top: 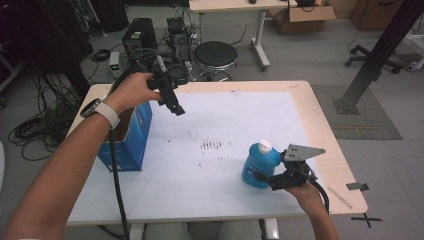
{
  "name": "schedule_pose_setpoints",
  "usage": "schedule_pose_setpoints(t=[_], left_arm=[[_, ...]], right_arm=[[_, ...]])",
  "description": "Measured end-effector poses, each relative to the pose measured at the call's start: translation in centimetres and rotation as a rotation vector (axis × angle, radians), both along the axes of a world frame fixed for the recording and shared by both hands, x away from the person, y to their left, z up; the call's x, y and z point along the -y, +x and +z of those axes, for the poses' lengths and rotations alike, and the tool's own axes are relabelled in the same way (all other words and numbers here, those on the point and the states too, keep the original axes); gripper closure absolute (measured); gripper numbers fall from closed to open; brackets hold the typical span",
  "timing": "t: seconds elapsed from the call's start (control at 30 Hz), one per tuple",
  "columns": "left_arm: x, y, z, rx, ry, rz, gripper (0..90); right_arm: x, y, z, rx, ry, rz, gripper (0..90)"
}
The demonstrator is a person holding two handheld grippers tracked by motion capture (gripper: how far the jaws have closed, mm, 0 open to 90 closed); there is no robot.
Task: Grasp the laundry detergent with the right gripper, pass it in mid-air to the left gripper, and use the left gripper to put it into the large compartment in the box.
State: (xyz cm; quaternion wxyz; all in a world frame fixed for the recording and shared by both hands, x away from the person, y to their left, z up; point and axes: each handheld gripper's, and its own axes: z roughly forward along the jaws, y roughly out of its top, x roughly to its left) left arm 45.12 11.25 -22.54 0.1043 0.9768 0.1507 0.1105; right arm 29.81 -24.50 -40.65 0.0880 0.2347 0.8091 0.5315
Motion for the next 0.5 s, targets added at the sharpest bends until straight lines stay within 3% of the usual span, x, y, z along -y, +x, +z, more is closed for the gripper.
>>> schedule_pose_setpoints(t=[0.5], left_arm=[[-0.03,-0.10,-0.03,0.000,-0.001,0.000,6.0]], right_arm=[[0.05,-0.19,0.05,0.024,0.001,-0.003,30.5]])
